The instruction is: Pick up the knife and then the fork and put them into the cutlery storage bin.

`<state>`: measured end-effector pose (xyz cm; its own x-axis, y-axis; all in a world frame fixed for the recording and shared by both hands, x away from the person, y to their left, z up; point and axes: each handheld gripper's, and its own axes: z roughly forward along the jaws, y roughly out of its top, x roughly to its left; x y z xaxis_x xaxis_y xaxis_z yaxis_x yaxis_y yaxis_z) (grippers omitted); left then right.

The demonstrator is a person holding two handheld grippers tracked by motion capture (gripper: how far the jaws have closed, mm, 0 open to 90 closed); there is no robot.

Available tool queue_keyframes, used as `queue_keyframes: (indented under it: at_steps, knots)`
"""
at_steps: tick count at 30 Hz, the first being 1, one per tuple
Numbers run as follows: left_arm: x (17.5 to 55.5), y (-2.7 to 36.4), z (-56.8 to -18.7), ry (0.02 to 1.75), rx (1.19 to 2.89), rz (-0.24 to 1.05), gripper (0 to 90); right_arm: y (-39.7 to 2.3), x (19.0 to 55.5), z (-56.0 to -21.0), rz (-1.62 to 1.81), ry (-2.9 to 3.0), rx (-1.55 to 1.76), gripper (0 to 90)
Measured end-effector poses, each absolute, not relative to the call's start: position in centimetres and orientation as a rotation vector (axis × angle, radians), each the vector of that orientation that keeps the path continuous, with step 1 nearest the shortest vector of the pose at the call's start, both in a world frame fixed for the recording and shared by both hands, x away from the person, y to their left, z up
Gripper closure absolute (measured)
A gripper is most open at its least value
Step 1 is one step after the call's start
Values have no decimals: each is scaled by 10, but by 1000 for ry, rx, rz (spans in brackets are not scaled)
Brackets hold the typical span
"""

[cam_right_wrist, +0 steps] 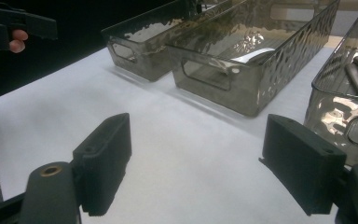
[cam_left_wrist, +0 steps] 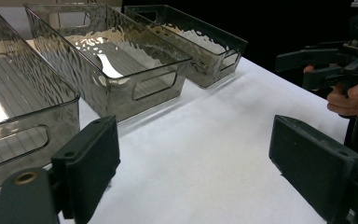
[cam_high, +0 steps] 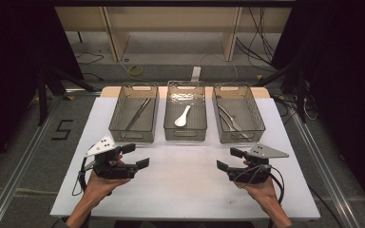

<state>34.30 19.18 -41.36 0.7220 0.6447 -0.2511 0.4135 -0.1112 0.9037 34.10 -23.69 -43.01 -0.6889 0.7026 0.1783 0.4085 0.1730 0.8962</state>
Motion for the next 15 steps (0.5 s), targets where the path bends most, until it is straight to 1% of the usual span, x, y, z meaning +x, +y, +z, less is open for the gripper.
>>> queue_keyframes:
  at_steps: [15]
  knots:
    - [340,193,-415,851,1743,241,154,-244,332,-435,1511,2159,1097,241]
